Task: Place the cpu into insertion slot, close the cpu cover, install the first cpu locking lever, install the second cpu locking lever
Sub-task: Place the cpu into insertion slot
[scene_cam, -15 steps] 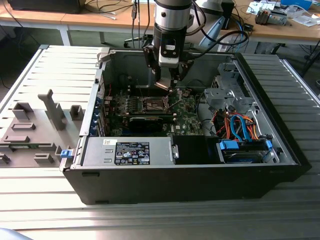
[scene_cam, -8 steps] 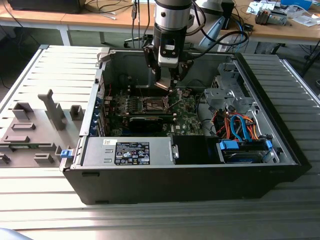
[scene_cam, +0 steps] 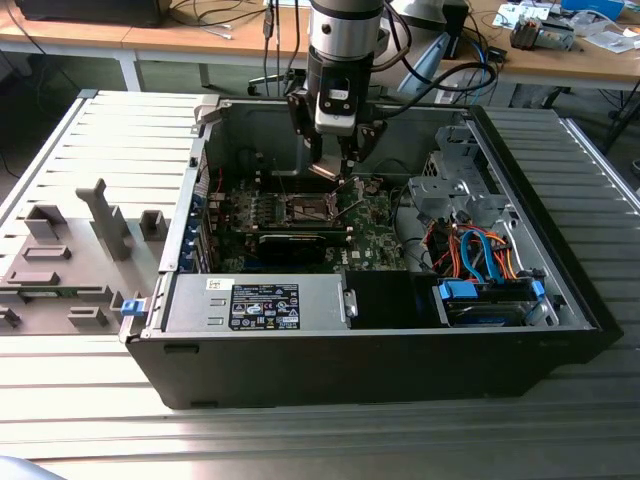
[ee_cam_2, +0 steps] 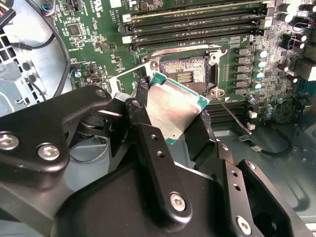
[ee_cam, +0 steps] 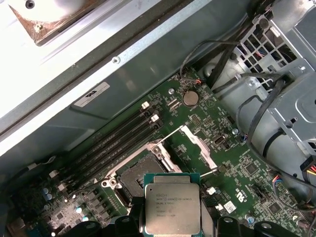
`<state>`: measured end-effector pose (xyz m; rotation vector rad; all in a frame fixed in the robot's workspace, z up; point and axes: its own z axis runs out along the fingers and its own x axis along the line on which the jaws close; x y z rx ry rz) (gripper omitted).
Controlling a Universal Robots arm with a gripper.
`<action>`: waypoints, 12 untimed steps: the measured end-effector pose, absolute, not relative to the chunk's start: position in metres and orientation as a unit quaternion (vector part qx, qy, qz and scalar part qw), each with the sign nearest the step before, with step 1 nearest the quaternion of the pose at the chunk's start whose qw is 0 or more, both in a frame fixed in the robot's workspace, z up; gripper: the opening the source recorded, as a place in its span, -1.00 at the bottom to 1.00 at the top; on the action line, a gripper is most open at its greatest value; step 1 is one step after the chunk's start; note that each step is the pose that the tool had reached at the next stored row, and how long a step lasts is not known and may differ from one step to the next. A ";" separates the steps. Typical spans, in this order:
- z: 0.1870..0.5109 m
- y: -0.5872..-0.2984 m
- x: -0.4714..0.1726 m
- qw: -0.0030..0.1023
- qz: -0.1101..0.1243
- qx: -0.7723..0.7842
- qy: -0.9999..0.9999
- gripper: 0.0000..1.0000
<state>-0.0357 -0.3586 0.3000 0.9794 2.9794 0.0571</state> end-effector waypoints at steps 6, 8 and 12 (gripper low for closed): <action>0.300 -0.359 -0.036 0.003 0.018 0.317 0.948 0.08; 0.300 -0.359 -0.036 0.003 0.018 0.320 0.947 0.08; 0.300 -0.359 -0.036 0.003 0.018 0.324 0.946 0.08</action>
